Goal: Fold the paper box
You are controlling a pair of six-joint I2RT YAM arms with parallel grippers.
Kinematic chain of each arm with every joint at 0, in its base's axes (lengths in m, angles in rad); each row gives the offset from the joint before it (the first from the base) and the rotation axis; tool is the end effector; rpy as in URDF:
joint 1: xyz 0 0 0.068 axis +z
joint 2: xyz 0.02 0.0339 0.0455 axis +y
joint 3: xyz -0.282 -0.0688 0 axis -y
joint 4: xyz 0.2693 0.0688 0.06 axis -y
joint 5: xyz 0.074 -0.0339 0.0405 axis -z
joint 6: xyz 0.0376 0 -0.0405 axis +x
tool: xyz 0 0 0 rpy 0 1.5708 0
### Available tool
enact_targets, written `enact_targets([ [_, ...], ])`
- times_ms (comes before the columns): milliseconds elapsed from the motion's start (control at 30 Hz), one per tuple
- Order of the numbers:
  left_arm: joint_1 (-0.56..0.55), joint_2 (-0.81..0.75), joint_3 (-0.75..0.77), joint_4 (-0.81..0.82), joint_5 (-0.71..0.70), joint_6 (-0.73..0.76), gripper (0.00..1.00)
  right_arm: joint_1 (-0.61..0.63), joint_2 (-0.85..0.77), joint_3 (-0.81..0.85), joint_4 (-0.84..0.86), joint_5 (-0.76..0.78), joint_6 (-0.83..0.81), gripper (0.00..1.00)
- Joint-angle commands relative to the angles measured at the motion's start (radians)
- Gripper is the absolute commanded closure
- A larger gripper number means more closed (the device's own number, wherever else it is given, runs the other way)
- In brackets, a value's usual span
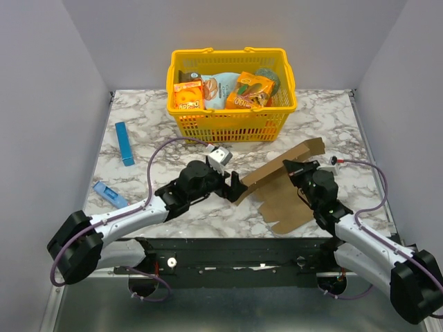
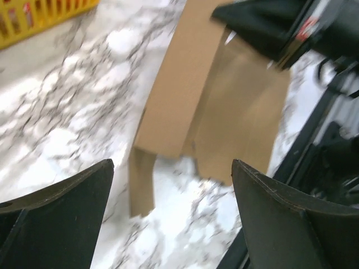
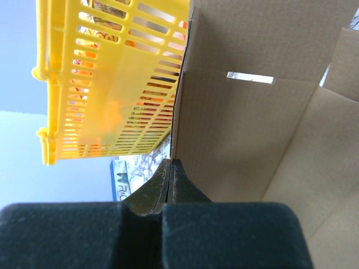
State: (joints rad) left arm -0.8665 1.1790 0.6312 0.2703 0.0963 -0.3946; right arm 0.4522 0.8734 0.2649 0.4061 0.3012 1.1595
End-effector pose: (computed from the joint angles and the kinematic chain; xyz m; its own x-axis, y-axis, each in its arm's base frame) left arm 0.1789 -0.2162 0.2546 -0.4784 -0.0279 -0.8777 0.6873 0.6102 -0.3940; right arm 0.1864 0.0781 0.2029 -0.2152 0.8686 -0.4463 0.1034 0.4747 0.8741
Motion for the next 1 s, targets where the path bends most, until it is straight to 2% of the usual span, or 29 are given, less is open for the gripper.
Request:
enact_targets([
  [0, 0.018, 0.005, -0.076, -0.112, 0.032, 0.131, 0.05, -0.013, 0.004, 0.039, -0.049, -0.034, 0.020, 0.99],
  [133, 0.020, 0.054, -0.105, -0.069, 0.075, 0.164, 0.05, -0.014, 0.013, 0.053, -0.049, -0.053, 0.025, 0.99],
  [233, 0.020, 0.109, -0.091, -0.056, -0.003, 0.174, 0.05, -0.015, 0.013, 0.056, -0.049, -0.060, 0.025, 0.99],
  [367, 0.020, 0.184, -0.071, 0.019, -0.015, 0.178, 0.09, -0.017, 0.013, 0.053, -0.050, -0.066, 0.026, 0.99],
  [467, 0.020, 0.241, -0.048, 0.085, 0.002, 0.172, 0.21, -0.017, 0.015, 0.053, -0.049, -0.068, 0.026, 0.99],
  [500, 0.020, 0.257, -0.042, 0.104, 0.005, 0.168, 0.31, -0.018, 0.018, 0.053, -0.049, -0.073, 0.025, 0.99],
  [567, 0.020, 0.286, -0.024, 0.113, 0.014, 0.169, 0.39, -0.017, 0.024, 0.056, -0.049, -0.076, 0.023, 0.99],
  [667, 0.020, 0.280, -0.018, 0.107, -0.021, 0.189, 0.63, -0.017, 0.052, 0.071, -0.046, -0.099, 0.012, 0.99],
  [700, 0.020, 0.271, -0.019, 0.086, -0.039, 0.201, 0.75, -0.017, 0.059, 0.073, -0.036, -0.112, 0.012, 0.99],
  [800, 0.017, 0.209, -0.024, 0.015, -0.124, 0.273, 0.90, -0.017, 0.091, 0.074, -0.014, -0.128, 0.016, 0.99],
  [967, -0.012, 0.084, -0.018, -0.123, -0.251, 0.414, 0.94, -0.017, 0.160, 0.105, 0.008, -0.154, 0.009, 0.99],
])
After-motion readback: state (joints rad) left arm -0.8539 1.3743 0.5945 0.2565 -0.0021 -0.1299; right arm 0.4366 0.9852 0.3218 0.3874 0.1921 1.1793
